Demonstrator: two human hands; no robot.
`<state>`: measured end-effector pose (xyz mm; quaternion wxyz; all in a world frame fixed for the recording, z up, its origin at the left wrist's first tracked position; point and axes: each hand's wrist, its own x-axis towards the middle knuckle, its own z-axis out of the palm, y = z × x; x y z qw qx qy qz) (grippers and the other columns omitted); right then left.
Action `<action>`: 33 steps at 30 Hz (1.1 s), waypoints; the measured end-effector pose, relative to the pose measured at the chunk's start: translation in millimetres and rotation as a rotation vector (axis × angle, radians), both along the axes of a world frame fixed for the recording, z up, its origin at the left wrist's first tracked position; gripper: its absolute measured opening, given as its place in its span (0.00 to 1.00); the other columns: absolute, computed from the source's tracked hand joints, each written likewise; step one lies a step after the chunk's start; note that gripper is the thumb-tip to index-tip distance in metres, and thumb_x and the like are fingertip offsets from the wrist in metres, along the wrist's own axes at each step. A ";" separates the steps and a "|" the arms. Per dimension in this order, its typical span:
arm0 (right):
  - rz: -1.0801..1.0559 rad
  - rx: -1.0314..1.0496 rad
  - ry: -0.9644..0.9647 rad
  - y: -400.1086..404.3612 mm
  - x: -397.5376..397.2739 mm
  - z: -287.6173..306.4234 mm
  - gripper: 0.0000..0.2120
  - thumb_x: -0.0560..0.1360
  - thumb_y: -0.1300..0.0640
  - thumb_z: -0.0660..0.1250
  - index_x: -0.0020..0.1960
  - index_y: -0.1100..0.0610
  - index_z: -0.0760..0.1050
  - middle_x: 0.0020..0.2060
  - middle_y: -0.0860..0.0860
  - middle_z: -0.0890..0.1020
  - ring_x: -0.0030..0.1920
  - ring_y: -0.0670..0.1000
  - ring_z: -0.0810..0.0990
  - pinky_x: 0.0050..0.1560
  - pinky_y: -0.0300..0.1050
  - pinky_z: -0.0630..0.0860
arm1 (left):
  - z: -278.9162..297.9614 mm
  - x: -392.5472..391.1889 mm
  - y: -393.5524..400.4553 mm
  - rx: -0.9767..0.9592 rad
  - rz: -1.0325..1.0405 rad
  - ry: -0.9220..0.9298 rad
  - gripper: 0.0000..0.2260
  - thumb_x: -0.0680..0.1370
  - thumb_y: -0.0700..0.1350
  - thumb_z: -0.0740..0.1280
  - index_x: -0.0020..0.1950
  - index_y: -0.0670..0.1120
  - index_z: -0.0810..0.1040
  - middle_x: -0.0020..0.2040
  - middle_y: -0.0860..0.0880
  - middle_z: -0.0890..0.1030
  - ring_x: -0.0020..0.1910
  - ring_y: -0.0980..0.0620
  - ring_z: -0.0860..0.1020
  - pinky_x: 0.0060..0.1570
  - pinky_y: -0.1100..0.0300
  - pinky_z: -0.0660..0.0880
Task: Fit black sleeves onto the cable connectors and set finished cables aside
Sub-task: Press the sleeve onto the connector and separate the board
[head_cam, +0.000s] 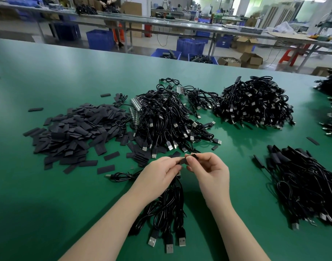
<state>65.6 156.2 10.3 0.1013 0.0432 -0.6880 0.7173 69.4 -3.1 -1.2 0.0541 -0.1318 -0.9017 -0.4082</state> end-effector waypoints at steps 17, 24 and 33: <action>0.028 -0.015 -0.011 1.8 0.8 0.9 0.07 0.73 0.65 0.74 0.41 0.53 0.82 0.39 0.52 0.85 0.41 0.50 0.85 0.45 0.45 0.83 | -2.1 -0.3 -1.3 0.042 0.002 0.002 0.14 0.82 0.50 0.60 0.67 0.58 0.75 0.50 0.58 0.80 0.52 0.62 0.75 0.54 0.59 0.74; 0.012 0.050 0.067 -0.5 3.8 4.6 0.16 0.72 0.66 0.74 0.40 0.44 0.83 0.41 0.49 0.86 0.41 0.49 0.85 0.45 0.40 0.81 | -1.0 -0.2 -1.3 0.034 -0.005 -0.004 0.14 0.82 0.49 0.61 0.67 0.55 0.76 0.49 0.59 0.79 0.51 0.63 0.76 0.53 0.59 0.75; 0.009 0.042 0.055 0.1 3.6 5.5 0.16 0.72 0.66 0.74 0.39 0.44 0.82 0.39 0.47 0.85 0.40 0.49 0.85 0.45 0.41 0.82 | -0.9 0.7 0.8 0.049 0.008 -0.006 0.13 0.82 0.49 0.61 0.65 0.57 0.77 0.50 0.58 0.80 0.51 0.63 0.76 0.54 0.58 0.75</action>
